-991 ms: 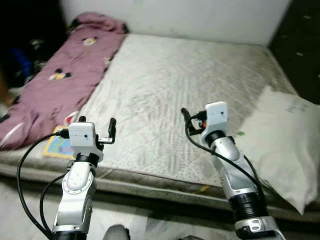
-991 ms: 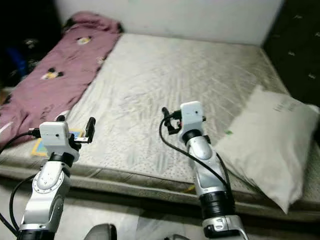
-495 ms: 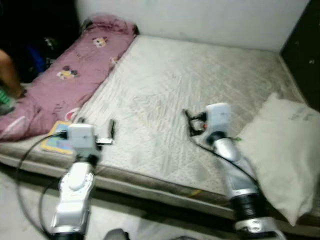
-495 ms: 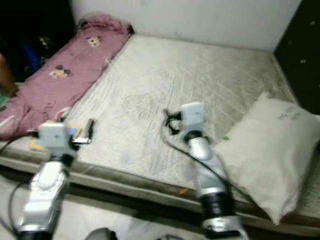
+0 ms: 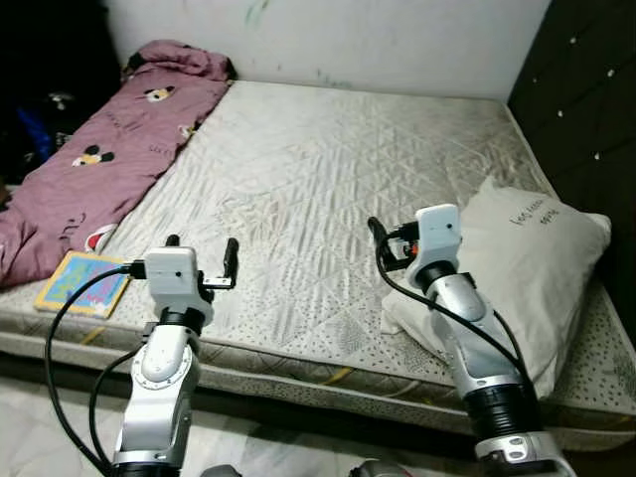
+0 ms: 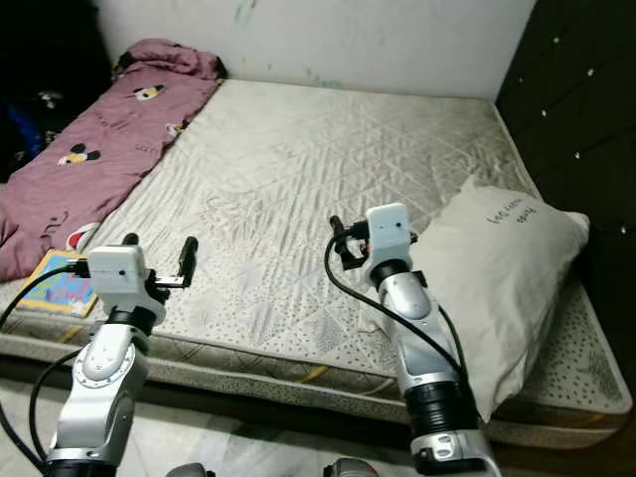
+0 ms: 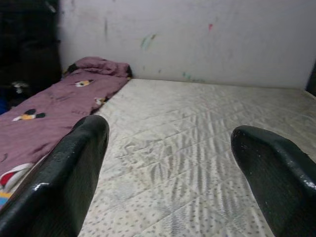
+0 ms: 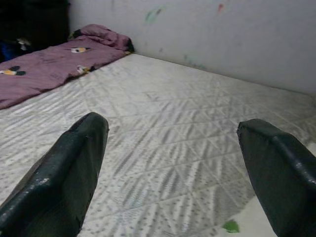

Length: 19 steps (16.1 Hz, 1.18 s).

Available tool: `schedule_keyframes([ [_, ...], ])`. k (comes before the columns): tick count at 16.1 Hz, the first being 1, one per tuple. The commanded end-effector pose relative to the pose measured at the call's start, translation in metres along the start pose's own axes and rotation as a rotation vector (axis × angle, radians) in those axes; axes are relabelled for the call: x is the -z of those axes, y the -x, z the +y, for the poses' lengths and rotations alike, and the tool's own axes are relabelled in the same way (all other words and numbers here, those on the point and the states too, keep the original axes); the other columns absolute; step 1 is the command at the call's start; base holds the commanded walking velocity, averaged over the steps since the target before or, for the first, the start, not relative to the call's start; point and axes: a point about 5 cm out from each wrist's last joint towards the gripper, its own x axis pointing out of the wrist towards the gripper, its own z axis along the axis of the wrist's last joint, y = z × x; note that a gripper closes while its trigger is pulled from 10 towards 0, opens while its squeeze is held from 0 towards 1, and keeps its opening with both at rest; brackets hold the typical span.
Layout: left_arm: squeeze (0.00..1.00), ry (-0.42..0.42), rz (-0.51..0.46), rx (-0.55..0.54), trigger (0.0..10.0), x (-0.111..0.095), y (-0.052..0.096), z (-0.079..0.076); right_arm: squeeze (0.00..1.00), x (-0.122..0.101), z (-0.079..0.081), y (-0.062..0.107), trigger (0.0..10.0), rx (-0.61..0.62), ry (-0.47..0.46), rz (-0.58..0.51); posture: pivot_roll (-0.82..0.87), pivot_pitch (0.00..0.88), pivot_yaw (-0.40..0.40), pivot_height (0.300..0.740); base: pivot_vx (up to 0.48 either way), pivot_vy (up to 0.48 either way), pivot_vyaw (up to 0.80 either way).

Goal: Clean up the room

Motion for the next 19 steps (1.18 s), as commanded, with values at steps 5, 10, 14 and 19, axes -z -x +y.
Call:
schedule_keyframes([
  [5, 0.00, -0.020, -0.005, 0.006, 10.0, -0.0015, 0.0000, 0.0028, 0.00, -0.0037, 0.0047, -0.0026, 10.0, -0.022, 0.005, -0.012, -0.09, 0.000, -0.028, 0.740, 0.000, 0.000, 0.00],
  [10, 0.00, -0.015, -0.003, 0.012, 10.0, -0.0011, 0.0003, 0.0013, 0.00, -0.0027, 0.0049, -0.0022, 10.0, -0.026, 0.009, -0.009, -0.09, 0.000, -0.031, 0.740, 0.000, -0.242, 0.00],
  [14, 0.00, -0.013, -0.003, 0.011, 10.0, -0.0009, 0.0005, 0.0011, 0.00, -0.0022, 0.0048, -0.0020, 10.0, -0.027, 0.010, -0.007, -0.09, 0.000, -0.033, 0.740, 0.000, -0.337, 0.00],
  [19, 0.00, -0.009, -0.003, 0.013, 10.0, -0.0011, 0.0000, 0.0008, 0.00, -0.0023, 0.0040, -0.0024, 10.0, -0.021, 0.006, -0.006, -0.09, 0.000, -0.031, 0.740, 0.000, -0.343, 0.00],
])
